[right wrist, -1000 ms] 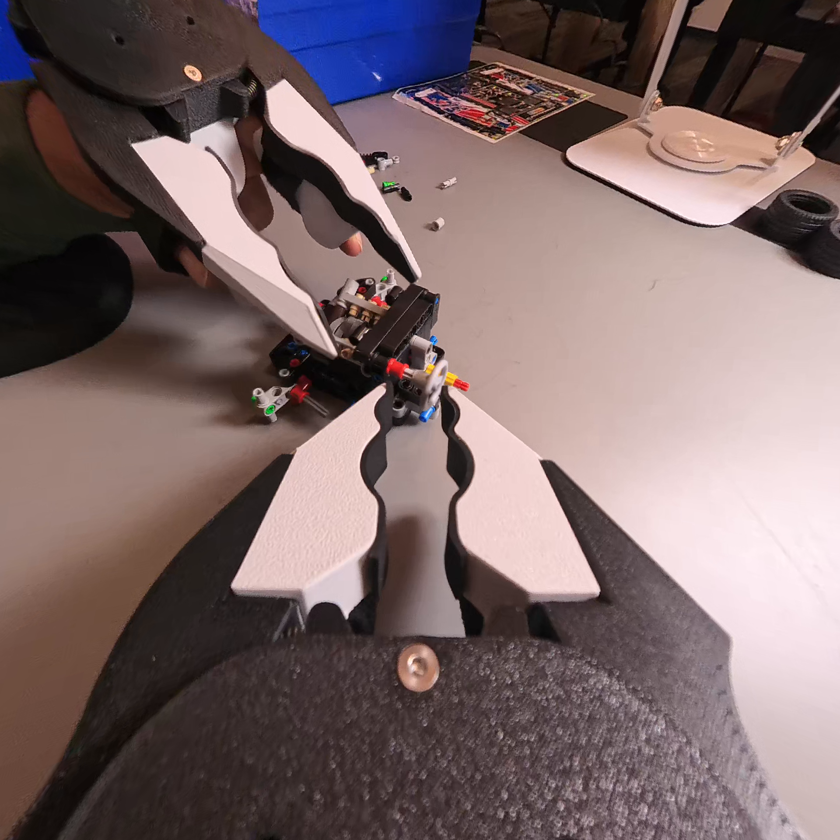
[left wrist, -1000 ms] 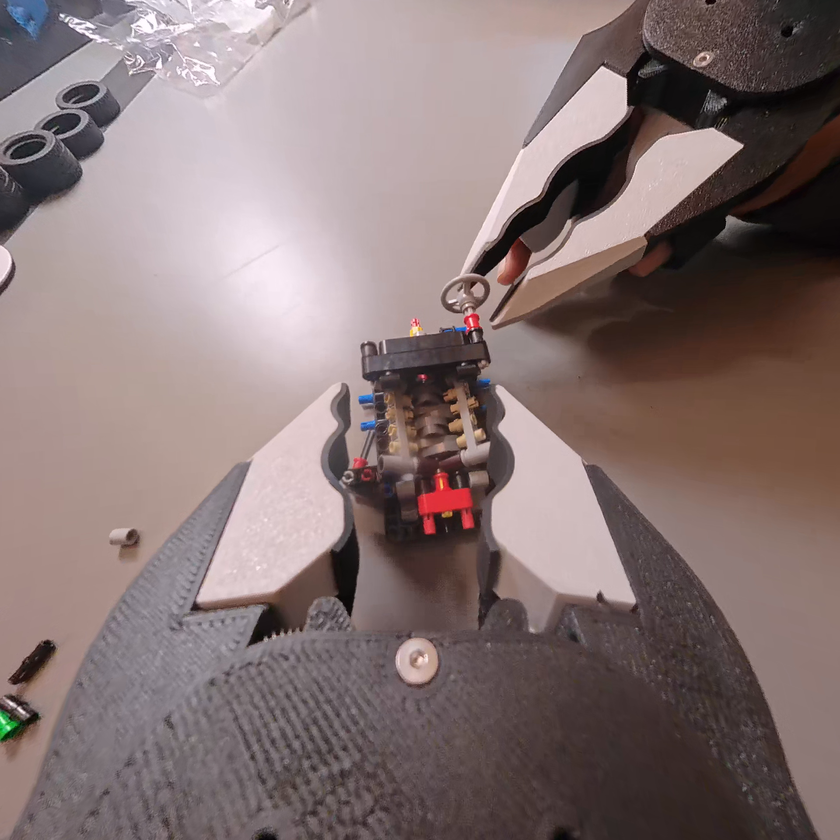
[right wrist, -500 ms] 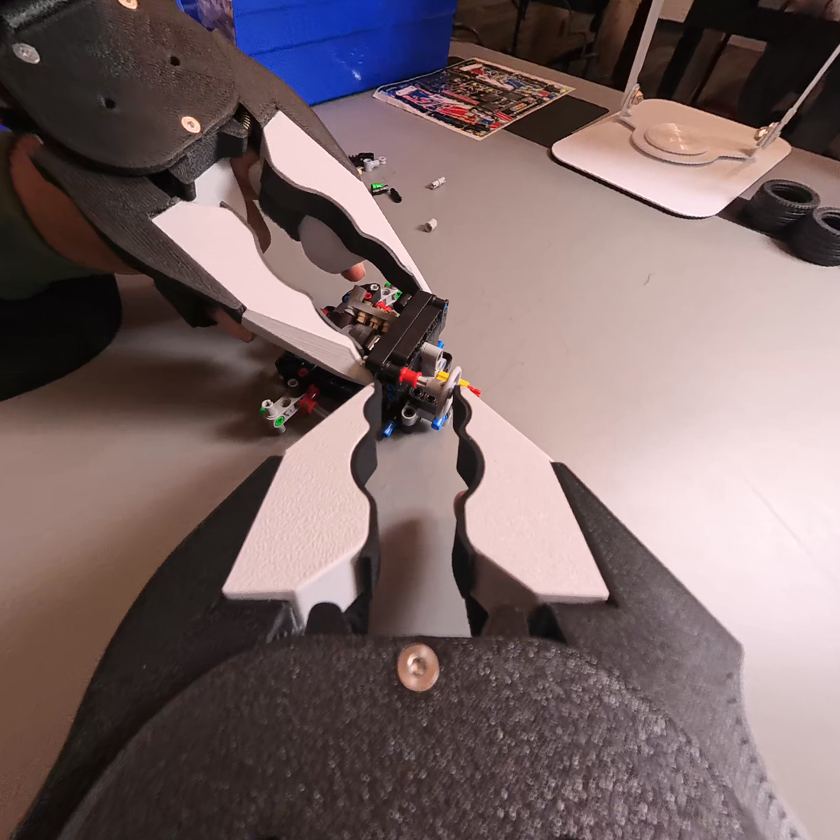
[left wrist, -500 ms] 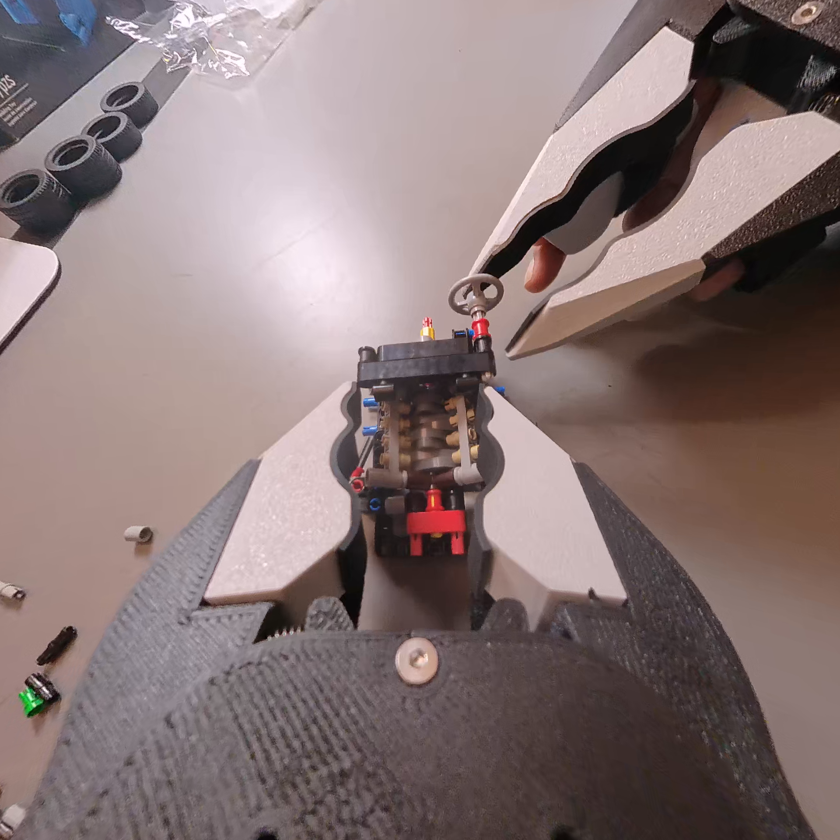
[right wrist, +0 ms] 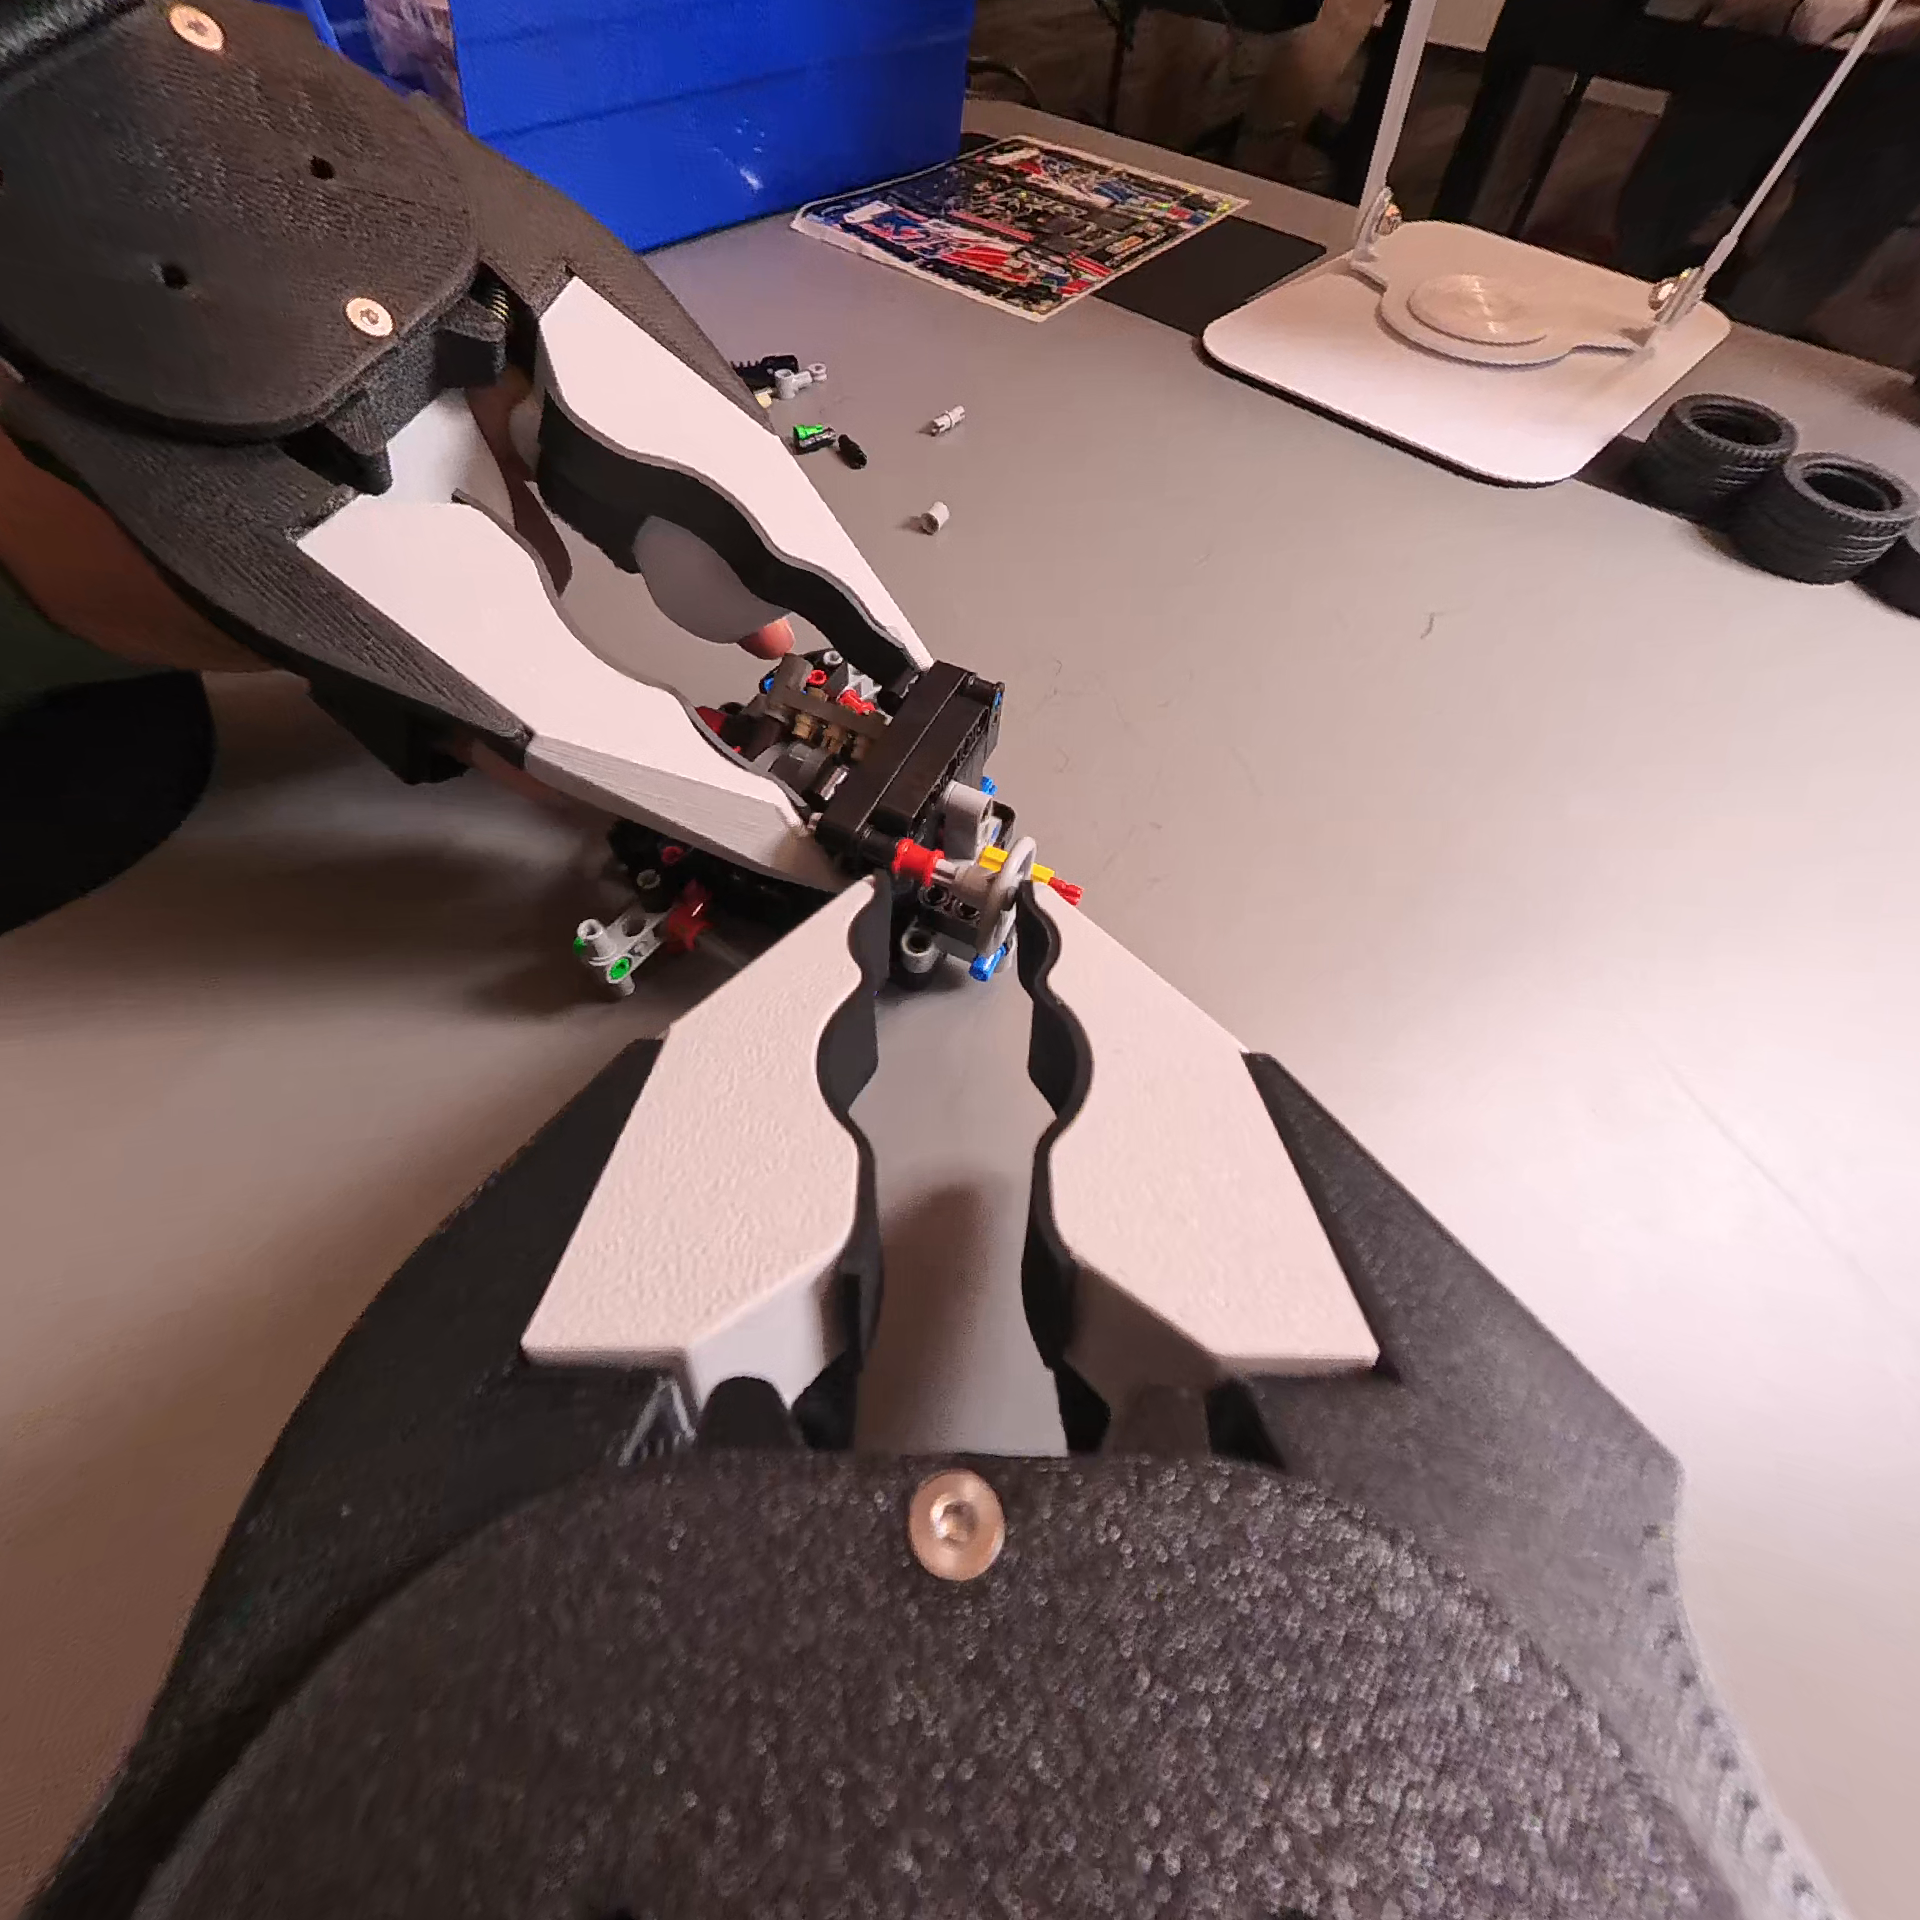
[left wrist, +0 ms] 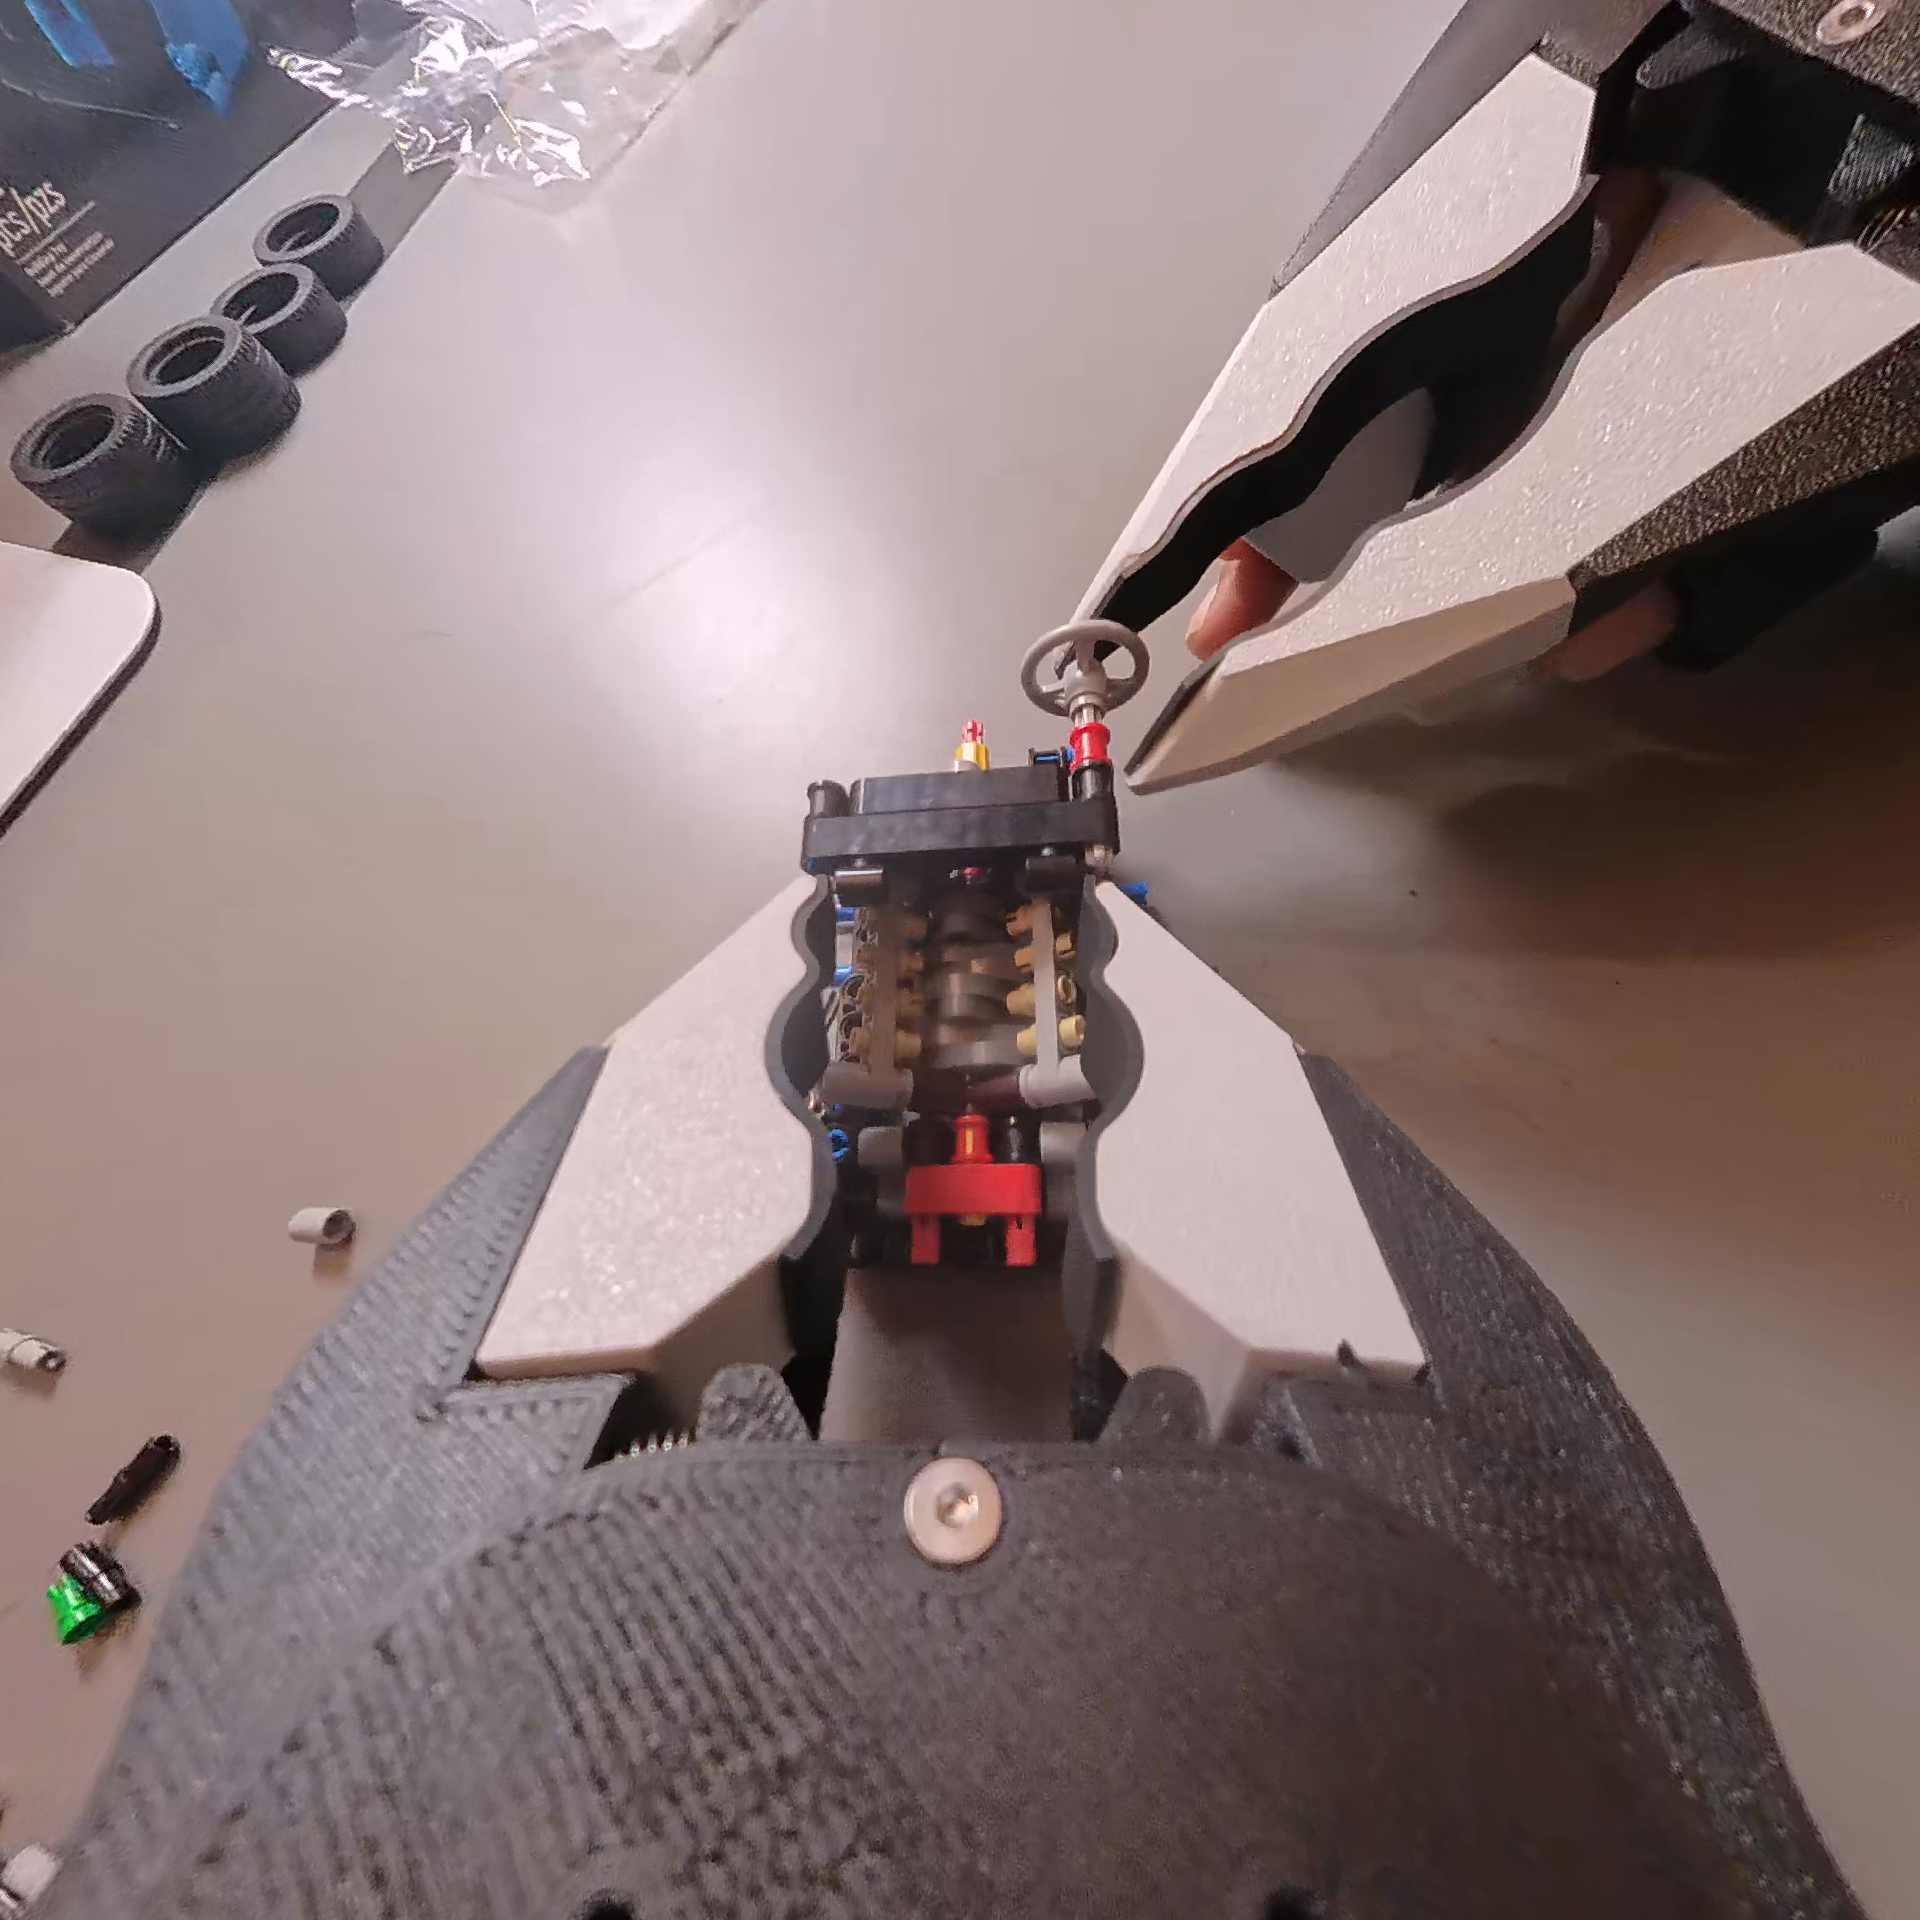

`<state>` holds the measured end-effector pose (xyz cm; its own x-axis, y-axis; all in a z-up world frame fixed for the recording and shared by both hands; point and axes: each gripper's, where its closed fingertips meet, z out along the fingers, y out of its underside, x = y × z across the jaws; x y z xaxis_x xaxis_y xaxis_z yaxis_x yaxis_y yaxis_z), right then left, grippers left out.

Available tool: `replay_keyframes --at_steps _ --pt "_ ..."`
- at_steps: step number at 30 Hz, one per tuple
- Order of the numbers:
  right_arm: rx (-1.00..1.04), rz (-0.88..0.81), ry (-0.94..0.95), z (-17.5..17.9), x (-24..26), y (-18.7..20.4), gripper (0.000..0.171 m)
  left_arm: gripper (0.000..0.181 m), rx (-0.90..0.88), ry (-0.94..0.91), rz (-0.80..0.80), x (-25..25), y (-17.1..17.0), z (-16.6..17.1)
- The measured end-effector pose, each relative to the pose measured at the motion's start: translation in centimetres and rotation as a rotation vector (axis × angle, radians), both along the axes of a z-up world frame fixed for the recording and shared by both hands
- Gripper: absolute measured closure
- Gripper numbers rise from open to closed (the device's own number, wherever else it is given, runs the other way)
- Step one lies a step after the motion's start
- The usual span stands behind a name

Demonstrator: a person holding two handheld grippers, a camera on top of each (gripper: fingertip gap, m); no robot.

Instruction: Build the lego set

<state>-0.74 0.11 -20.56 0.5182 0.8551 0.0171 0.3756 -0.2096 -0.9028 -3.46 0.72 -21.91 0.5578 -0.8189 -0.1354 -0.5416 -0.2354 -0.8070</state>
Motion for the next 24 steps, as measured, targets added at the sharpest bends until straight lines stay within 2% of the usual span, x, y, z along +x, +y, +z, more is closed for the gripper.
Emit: replay_keyframes --at_steps 1,4,13,24 --pt "-0.006 0.0 0.003 0.0 0.0 0.1 0.149 0.136 0.0 -0.006 0.002 0.0 0.0 0.0" --pt "0.0 -0.01 -0.001 0.0 0.1 0.4 0.147 0.128 0.011 -0.018 -0.006 0.0 0.0 0.2" --pt "0.004 0.003 -0.001 0.0 0.2 0.4 0.155 0.135 -0.007 -0.094 -0.024 -0.3 -0.2 1.3" --pt "0.008 0.004 -0.01 0.0 0.2 0.4 0.152 0.136 -0.047 -0.129 -0.022 -0.3 -0.2 1.2"
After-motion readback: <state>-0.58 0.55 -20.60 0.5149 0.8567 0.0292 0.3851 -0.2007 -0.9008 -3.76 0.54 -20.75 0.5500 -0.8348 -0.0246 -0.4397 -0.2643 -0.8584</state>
